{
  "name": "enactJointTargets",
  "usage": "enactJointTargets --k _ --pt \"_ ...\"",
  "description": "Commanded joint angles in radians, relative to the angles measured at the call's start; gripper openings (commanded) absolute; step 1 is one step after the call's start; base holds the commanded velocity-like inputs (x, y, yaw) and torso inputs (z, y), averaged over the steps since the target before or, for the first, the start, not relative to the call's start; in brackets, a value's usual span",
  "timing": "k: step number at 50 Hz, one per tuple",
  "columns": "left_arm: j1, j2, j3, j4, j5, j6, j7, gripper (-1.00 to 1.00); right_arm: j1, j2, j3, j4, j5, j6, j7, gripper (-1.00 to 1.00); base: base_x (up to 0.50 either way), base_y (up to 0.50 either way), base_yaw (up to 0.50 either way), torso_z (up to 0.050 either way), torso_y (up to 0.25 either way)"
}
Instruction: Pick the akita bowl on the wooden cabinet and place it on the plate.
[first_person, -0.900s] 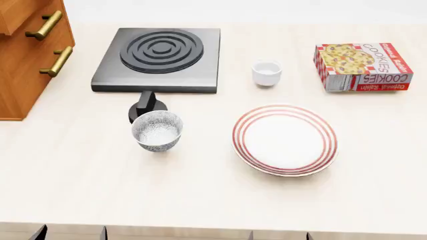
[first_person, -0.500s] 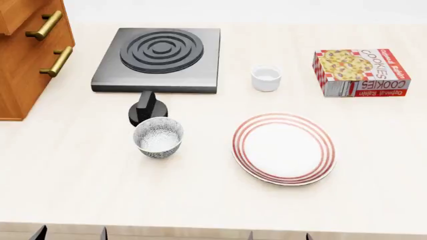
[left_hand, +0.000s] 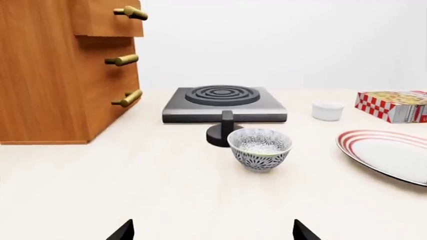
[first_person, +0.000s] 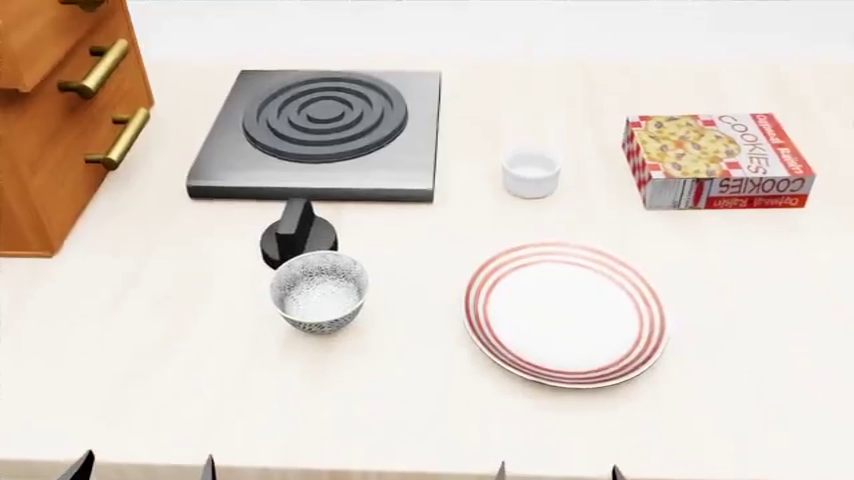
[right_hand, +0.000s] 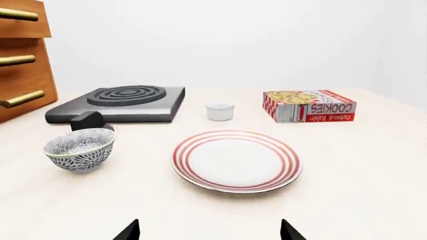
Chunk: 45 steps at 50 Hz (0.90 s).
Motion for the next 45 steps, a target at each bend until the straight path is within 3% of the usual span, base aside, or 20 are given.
enactJointTargets --k 1,26,33,40,42,45 --pt "-0.002 -0.014 0.017 -0.001 -0.014 0.000 -0.015 1.00 0.001 0.013 -0.015 0.002 0.017 -0.008 0.013 1.00 0.00 0.00 0.00 0.050 0.000" --pt "-0.020 -0.036 0.048 -0.012 -0.004 -0.035 -0.078 1.00 0.004 0.038 -0.033 -0.009 0.080 -0.001 0.031 1.00 0.00 0.00 0.00 0.050 0.000" --pt "-0.012 -0.041 0.087 0.008 0.094 -0.053 -0.148 1.00 -0.029 0.059 -0.058 -0.130 0.077 0.025 0.033 1.00 0.00 0.00 0.00 0.001 0.000" --pt "0.041 -0.049 0.057 0.151 -0.023 0.016 -0.110 1.00 -0.056 0.077 -0.055 -0.296 0.131 0.068 0.034 1.00 0.00 0.00 0.00 0.000 0.000" --pt "0.049 -0.072 0.093 0.204 0.078 0.003 -0.133 1.00 -0.067 0.088 -0.060 -0.352 0.123 0.071 0.038 1.00 0.00 0.00 0.00 0.000 0.000" --pt "0.057 -0.078 0.094 0.253 0.073 -0.004 -0.131 1.00 -0.079 0.102 -0.055 -0.441 0.130 0.096 0.051 1.00 0.00 0.00 0.00 0.000 0.000"
